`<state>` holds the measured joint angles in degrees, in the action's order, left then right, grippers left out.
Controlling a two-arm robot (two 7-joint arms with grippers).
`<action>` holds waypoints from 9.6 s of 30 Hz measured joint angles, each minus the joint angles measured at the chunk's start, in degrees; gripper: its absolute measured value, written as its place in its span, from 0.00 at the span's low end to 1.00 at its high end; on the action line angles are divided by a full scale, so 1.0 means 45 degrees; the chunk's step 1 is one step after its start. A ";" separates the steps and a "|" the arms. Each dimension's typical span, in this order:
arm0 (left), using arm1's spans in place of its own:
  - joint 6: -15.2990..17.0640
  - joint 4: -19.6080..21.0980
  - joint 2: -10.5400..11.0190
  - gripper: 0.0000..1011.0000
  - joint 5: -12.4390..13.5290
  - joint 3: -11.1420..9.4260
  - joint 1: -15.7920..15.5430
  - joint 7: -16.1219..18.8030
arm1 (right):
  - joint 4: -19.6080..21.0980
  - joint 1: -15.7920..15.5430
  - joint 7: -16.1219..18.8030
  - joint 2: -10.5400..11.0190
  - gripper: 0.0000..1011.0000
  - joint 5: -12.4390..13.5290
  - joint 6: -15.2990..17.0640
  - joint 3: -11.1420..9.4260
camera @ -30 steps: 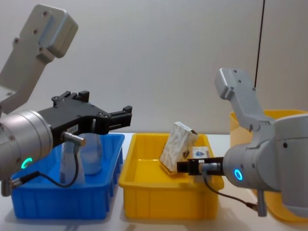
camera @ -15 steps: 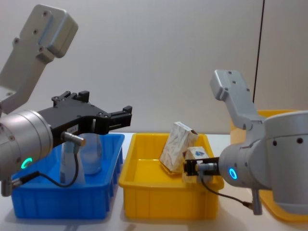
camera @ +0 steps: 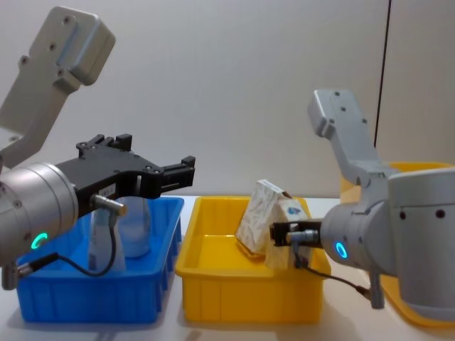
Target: Bimanual collaborative sorting of washing and personal care products
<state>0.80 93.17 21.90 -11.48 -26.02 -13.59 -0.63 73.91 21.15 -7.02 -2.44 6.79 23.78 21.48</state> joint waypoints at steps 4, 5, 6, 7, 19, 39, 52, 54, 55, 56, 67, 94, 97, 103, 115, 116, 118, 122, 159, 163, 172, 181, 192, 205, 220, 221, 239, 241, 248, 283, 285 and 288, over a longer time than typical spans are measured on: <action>0.0000 0.0000 0.0000 0.99 0.0001 0.0000 0.0000 0.0000 | 0.0121 -0.0062 0.0019 0.0073 0.36 -0.0147 -0.0544 0.0048; 0.0000 0.0001 -0.0001 0.99 -0.0001 0.0000 0.0000 0.0000 | 0.0148 -0.0080 0.0031 0.0095 0.36 -0.0166 -0.0654 0.0055; 0.0000 0.0001 -0.0001 0.99 0.0000 0.0000 0.0000 0.0000 | 0.0186 -0.0090 0.0049 0.0111 0.36 -0.0183 -0.0770 0.0062; 0.0000 0.0000 -0.0001 0.99 0.0000 -0.0001 0.0000 0.0000 | 0.0219 -0.0104 0.0064 0.0127 0.36 -0.0208 -0.0871 0.0066; 0.0000 0.0001 0.0000 0.99 0.0000 0.0000 0.0000 0.0000 | 0.0952 -0.0376 0.0468 0.0556 0.36 -0.0408 -0.2865 -0.0096; 0.0000 0.0001 0.0000 0.99 0.0000 0.0000 0.0000 0.0000 | 0.2654 -0.0832 0.0095 0.1565 0.36 -0.0702 -0.2622 -0.1558; 0.0000 0.0000 -0.0001 0.99 -0.0001 0.0001 0.0000 0.0000 | 0.2719 -0.0882 0.0240 0.1893 0.36 -0.0432 -0.1450 -0.2359; 0.0000 0.0001 -0.0001 0.99 0.0000 0.0000 0.0000 0.0000 | 0.2663 -0.0872 0.0296 0.1931 0.36 -0.0389 -0.1310 -0.2457; 0.0000 0.0000 0.0000 0.99 0.0000 0.0000 0.0000 0.0000 | 0.2646 -0.0865 0.0309 0.1939 0.36 -0.0372 -0.1247 -0.2482; 0.0000 0.0001 0.0000 0.99 0.0000 0.0000 0.0000 0.0000 | 0.2601 -0.0847 0.0345 0.1959 0.36 -0.0355 -0.1156 -0.2538; 0.0000 0.0001 -0.0001 0.99 -0.0001 0.0000 0.0000 0.0000 | 0.2433 -0.0753 0.0483 0.2012 0.55 -0.0341 -0.0712 -0.2761; 0.0099 0.0075 -0.0007 0.99 0.0175 0.0086 0.0049 0.0187 | 0.3021 -0.1025 0.0895 0.2244 0.99 -0.0736 -0.1103 -0.2766; 0.0244 0.0160 0.0003 0.99 0.0304 0.0170 0.0092 0.0372 | 0.3061 -0.1048 0.0920 0.2256 0.99 -0.0752 -0.1147 -0.2757; 0.0618 0.0306 0.0038 0.99 0.0518 0.0374 0.0166 0.0733 | 0.3114 -0.1074 0.0958 0.2275 0.99 -0.0779 -0.1193 -0.2747; 0.1836 0.0019 -0.0027 0.99 0.0575 0.0812 0.0008 0.1008 | 0.3174 -0.1099 0.0991 0.2292 0.99 -0.0817 -0.1247 -0.2731; 0.1908 -0.0041 -0.0041 0.99 0.0551 0.0828 -0.0019 0.0990 | 0.3178 -0.1101 0.0993 0.2294 0.99 -0.0820 -0.1250 -0.2728; 0.2010 -0.0169 -0.0072 0.99 0.0512 0.0856 -0.0080 0.0939 | 0.3183 -0.1103 0.0994 0.2296 0.99 -0.0822 -0.1252 -0.2728; 0.2252 -0.0649 -0.0198 0.99 0.0376 0.0920 -0.0299 0.0738 | 0.3189 -0.1108 0.1000 0.2301 0.99 -0.0827 -0.1257 -0.2728; 0.1261 -0.5260 -0.1189 0.86 -0.0179 0.1259 -0.2289 -0.1108 | 0.3207 -0.1115 0.1009 0.2304 0.99 -0.0834 -0.1270 -0.2728; 0.1113 -0.5459 -0.1223 0.74 -0.0182 0.1300 -0.2372 -0.1204 | 0.3207 -0.1114 0.1009 0.2304 0.99 -0.0834 -0.1270 -0.2727; 0.0776 -0.5835 -0.1248 0.46 -0.0184 0.1428 -0.2472 -0.1462 | 0.3206 -0.1114 0.1008 0.2305 0.99 -0.0833 -0.1270 -0.2728; 0.0505 -0.5907 -0.1184 0.34 -0.0182 0.1565 -0.2417 -0.1703 | 0.3207 -0.1114 0.1009 0.2305 0.99 -0.0833 -0.1270 -0.2728; -0.0008 -0.5048 -0.0923 0.29 0.0016 0.1686 -0.2163 -0.1929 | 0.3206 -0.1115 0.1009 0.2305 0.99 -0.0833 -0.1270 -0.2728; -0.0374 -0.3354 -0.0617 0.27 0.0208 0.1717 -0.2052 -0.2448 | 0.3206 -0.1114 0.1008 0.2306 0.99 -0.0833 -0.1270 -0.2728; -0.0617 -0.2210 -0.0731 0.27 -0.0138 0.1386 -0.2350 -0.3847 | 0.3207 -0.1114 0.1009 0.2305 0.99 -0.0833 -0.1270 -0.2728; -0.0631 -0.2168 -0.0789 0.27 -0.0162 0.1327 -0.2399 -0.3963 | 0.3206 -0.1114 0.1008 0.2305 0.99 -0.0833 -0.1270 -0.2728; -0.0883 -0.2468 -0.1698 0.27 -0.0296 0.0547 -0.3266 -0.4745 | 0.3206 -0.1114 0.1009 0.2305 0.99 -0.0833 -0.1270 -0.2728; -0.0914 -0.2574 -0.1808 0.27 -0.0296 0.0485 -0.3370 -0.4785 | 0.3206 -0.1114 0.1009 0.2305 0.99 -0.0833 -0.1270 -0.2728; -0.0978 -0.2808 -0.2051 0.27 -0.0304 0.0356 -0.3585 -0.4862 | 0.3206 -0.1117 0.1028 0.2307 0.99 -0.0833 -0.1270 -0.2730; -0.1057 -0.3086 -0.2348 0.27 -0.0310 0.0188 -0.3846 -0.4964 | 0.3869 -0.0873 0.5148 0.4103 0.99 -0.0507 -0.1088 -0.1380; -0.1057 -0.3088 -0.2350 0.27 -0.0310 0.0186 -0.3847 -0.4965 | 0.3869 -0.0794 0.5386 0.4230 0.99 -0.0553 -0.1133 -0.1245; -0.1057 -0.3092 -0.2354 0.27 -0.0311 0.0181 -0.3850 -0.4965 | 0.3839 -0.0586 0.5861 0.4481 0.99 -0.0649 -0.1265 -0.0950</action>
<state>-3.96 79.26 11.30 -12.88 -25.21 -30.91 -22.97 91.19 18.51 19.35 17.73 3.86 18.09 17.21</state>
